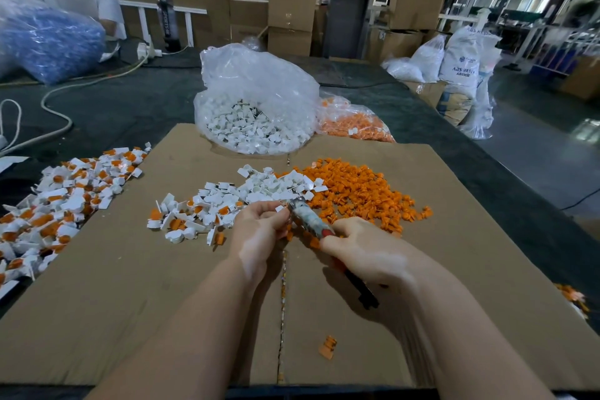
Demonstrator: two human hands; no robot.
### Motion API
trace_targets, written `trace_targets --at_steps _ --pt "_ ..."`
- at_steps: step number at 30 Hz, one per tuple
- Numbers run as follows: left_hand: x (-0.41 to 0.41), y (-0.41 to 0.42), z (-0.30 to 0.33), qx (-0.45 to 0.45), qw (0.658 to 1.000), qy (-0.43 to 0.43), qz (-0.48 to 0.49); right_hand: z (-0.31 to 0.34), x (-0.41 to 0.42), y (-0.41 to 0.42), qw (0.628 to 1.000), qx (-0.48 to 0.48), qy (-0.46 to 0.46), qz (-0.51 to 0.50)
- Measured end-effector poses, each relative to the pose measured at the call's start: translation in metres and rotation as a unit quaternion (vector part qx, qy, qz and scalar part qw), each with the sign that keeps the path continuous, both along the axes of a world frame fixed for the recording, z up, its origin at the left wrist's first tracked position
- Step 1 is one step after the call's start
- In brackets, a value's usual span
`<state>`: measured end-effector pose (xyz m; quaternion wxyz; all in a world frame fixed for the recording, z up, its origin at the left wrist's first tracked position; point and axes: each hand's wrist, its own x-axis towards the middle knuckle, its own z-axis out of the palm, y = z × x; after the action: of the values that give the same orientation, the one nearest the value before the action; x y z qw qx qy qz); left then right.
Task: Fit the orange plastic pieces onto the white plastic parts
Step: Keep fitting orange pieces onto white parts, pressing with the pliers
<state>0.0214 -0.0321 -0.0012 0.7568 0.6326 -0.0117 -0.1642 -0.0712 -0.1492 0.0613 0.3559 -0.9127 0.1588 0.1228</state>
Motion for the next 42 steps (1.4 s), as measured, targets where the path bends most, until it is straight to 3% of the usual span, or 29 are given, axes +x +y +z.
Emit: trace_targets --at_steps 6,13,17,23,32,34,37,42 --pt "0.0 0.0 0.0 -0.005 1.0 0.011 0.003 -0.014 0.003 0.006 0.997 -0.076 -0.033 0.001" --pt "-0.003 0.001 0.002 -0.003 1.0 -0.005 -0.002 -0.027 -0.001 0.006 0.991 -0.096 -0.095 -0.027" --pt "-0.004 0.0 -0.002 -0.024 1.0 -0.013 0.005 -0.033 -0.004 0.001 0.979 -0.094 -0.154 -0.098" --pt "-0.009 0.001 -0.013 0.141 0.972 -0.186 -0.017 -0.047 0.003 -0.019 0.923 -0.287 -0.199 -0.164" --pt "-0.008 0.001 -0.015 0.201 0.947 -0.249 -0.027 -0.06 0.007 -0.029 0.876 -0.446 -0.136 -0.128" --pt "-0.008 0.002 -0.015 0.206 0.945 -0.253 -0.034 -0.061 0.009 -0.021 0.878 -0.416 -0.221 -0.087" --pt "-0.01 0.002 -0.012 0.208 0.944 -0.251 -0.059 -0.064 0.012 -0.002 0.887 -0.26 -0.381 -0.008" --pt "-0.015 0.005 -0.009 0.155 0.967 -0.188 -0.079 -0.073 0.012 0.01 0.88 -0.174 -0.442 -0.017"
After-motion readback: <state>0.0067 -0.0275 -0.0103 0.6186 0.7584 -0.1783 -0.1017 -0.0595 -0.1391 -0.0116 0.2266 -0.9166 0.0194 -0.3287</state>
